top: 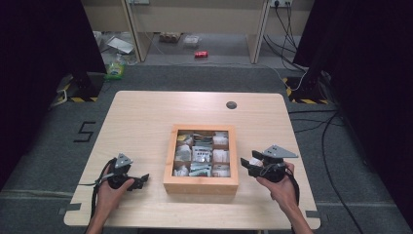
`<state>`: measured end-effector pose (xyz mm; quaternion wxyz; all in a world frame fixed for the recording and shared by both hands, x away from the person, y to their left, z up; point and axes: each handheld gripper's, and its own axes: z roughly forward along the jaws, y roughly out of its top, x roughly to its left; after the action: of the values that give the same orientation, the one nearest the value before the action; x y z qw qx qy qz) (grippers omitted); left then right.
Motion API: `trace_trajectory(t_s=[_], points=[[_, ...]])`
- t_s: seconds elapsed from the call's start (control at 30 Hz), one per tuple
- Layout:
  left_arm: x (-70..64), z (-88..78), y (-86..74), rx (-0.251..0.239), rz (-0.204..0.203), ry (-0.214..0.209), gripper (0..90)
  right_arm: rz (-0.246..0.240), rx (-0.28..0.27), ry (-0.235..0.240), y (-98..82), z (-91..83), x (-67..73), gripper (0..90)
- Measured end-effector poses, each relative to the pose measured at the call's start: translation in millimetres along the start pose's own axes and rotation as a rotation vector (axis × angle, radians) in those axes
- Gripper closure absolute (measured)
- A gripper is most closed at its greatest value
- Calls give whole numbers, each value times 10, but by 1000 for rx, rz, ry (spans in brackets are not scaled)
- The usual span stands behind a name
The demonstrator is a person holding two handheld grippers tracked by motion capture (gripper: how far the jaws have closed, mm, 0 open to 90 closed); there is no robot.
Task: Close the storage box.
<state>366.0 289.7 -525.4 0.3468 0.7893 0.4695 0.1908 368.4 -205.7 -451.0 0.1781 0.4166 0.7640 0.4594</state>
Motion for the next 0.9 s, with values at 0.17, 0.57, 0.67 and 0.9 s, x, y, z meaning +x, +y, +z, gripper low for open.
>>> trace_trajectory(t_s=[0.17, 0.57, 0.67, 0.9], points=[[0, 0, 0, 0, 0, 0, 0, 35, 33, -12, -79, 35, -38, 342], [0, -1, -1, 0, 1, 0, 0, 77, 95, -47, -349, -42, -164, 293], [0, -1, -1, 0, 0, -1, 0, 78, 112, -70, -436, -105, -215, 290], [0, -1, -1, 0, 0, 0, 0, 100, 120, -90, -555, -226, -275, 287]])
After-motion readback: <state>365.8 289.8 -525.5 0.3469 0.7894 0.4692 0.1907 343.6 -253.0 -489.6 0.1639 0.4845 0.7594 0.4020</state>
